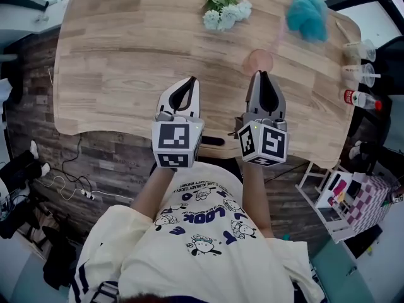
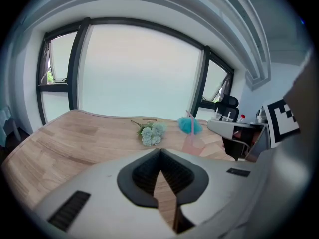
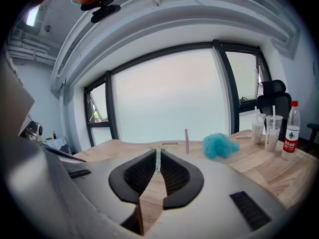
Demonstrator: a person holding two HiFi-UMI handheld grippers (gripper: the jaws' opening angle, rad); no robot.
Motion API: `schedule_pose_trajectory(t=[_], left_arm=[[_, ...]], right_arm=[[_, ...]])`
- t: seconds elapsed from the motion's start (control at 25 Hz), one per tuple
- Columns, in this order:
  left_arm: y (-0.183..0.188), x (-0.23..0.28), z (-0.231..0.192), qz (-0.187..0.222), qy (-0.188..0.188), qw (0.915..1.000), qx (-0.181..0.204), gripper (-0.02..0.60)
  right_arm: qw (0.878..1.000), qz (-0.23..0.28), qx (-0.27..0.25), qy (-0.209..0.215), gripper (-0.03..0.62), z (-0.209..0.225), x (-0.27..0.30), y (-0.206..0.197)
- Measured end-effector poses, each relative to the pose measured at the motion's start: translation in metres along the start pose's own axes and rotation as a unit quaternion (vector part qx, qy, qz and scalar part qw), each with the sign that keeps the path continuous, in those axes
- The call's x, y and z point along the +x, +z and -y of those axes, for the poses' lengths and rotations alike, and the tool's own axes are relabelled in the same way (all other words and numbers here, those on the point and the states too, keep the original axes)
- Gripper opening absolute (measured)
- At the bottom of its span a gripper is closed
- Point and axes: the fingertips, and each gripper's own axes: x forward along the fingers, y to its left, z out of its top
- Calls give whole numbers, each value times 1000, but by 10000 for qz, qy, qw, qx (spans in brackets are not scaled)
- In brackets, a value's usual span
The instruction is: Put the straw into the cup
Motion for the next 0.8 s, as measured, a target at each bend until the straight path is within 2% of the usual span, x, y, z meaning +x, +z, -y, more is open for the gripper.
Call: schedule_pose_trajectory(t=[0.24,0.8], left_arm=[[14,-7,1,206,-112,9997,77,28],[41,-15,13,604,-400,9967,361,28]], right_arm=[[9999,23,-50,-86,0,-13,-14,5],[9997,138,-24,-201,-2,-30,-32,20]])
